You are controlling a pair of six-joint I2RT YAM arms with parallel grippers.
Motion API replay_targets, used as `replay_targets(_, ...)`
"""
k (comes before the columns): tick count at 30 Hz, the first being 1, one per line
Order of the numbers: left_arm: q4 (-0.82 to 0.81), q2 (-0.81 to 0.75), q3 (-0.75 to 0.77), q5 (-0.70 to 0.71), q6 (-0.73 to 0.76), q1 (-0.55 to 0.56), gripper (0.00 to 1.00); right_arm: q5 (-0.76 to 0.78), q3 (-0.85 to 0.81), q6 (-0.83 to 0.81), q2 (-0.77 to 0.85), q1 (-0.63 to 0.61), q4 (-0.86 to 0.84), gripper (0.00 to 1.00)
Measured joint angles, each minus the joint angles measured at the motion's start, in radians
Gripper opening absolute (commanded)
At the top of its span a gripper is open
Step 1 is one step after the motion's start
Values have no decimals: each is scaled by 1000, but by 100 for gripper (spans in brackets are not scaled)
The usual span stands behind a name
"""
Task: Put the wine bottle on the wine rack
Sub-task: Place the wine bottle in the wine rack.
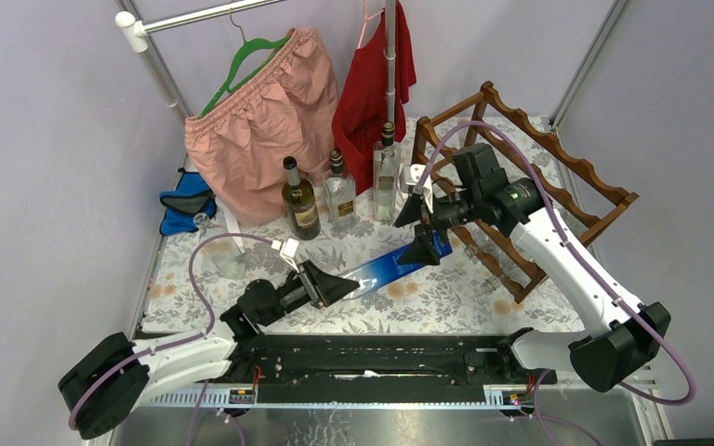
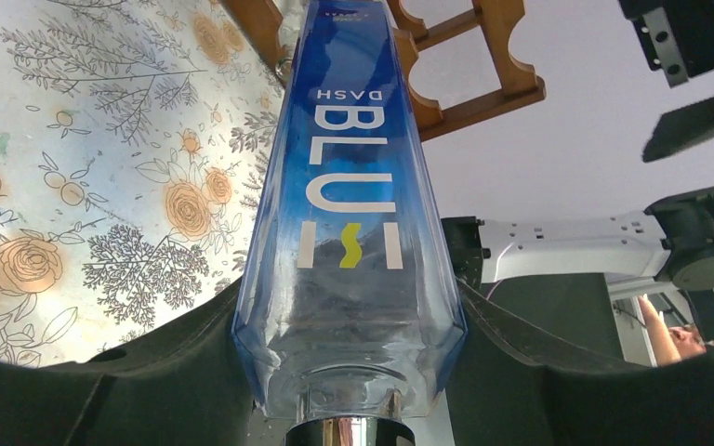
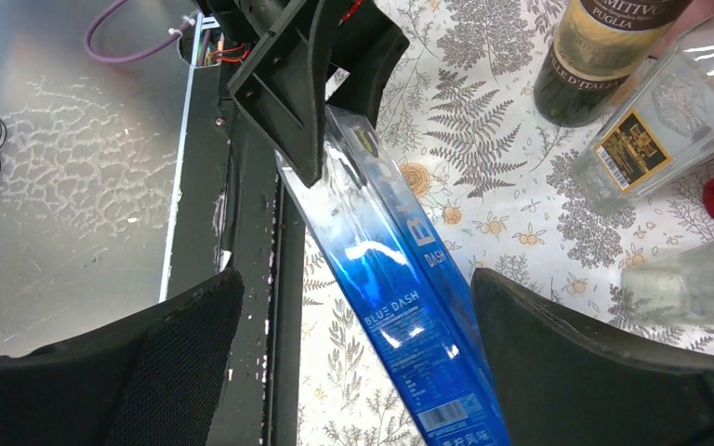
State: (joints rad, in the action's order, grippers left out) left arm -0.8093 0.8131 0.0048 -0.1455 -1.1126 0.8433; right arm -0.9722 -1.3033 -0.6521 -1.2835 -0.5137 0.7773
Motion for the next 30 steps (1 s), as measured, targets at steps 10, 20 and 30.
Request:
replay_targets(10, -147, 222, 0, 53, -67, 0, 0, 6, -94, 76, 58, 10, 9, 100)
replay_targets(20, -313, 409, 0, 100, -93, 3, 0, 13, -138, 119, 137, 11, 21, 100)
replay_targets(30, -422, 555, 1, 111, -108, 14, 0, 18, -128, 135, 171, 16, 21, 100)
